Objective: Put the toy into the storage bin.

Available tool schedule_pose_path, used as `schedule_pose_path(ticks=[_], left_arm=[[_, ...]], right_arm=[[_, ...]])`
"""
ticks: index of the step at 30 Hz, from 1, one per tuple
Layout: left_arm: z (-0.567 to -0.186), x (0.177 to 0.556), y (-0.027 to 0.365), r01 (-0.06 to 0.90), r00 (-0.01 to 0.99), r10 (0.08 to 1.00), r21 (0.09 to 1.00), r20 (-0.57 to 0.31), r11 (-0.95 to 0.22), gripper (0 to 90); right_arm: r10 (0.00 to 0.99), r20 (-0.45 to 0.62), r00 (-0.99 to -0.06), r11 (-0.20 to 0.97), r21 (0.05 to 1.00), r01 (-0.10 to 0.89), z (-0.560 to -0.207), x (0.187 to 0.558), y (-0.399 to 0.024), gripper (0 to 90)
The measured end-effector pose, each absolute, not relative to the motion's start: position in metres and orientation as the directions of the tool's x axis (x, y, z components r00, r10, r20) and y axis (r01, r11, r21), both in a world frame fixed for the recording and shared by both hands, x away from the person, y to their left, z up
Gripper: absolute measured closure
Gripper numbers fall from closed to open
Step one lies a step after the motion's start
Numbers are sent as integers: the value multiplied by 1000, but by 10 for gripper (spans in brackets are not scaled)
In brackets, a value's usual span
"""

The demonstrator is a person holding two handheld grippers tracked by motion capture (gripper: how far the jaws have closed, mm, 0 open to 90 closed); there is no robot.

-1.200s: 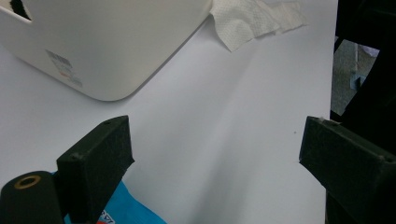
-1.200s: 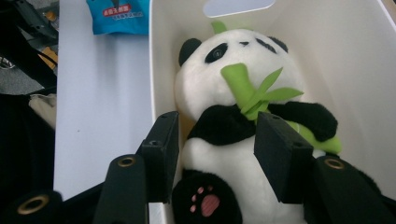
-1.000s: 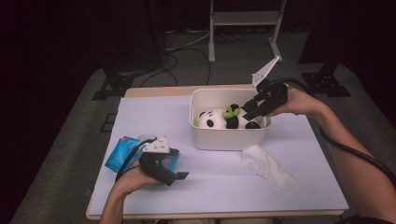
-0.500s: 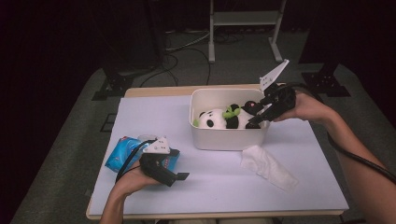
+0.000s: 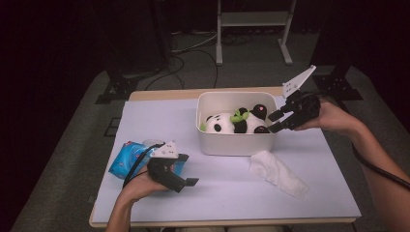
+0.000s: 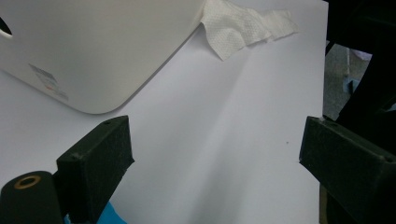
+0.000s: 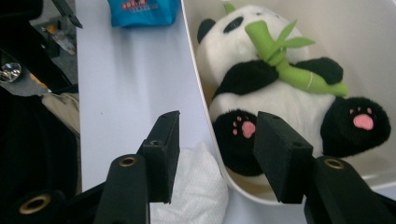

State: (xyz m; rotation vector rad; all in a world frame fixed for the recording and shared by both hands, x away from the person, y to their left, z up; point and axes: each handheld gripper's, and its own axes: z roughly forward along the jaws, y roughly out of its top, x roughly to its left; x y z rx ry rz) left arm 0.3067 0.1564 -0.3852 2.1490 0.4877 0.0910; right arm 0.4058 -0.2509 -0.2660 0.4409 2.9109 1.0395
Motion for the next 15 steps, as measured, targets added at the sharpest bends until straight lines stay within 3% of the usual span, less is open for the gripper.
schedule_pose_path(ticks=[15], left_arm=[[-388,306,157,317,915,388,795,-112,-517,89]], right_arm=[[296,79,-952,713,646,275,-277,387,-274,480]])
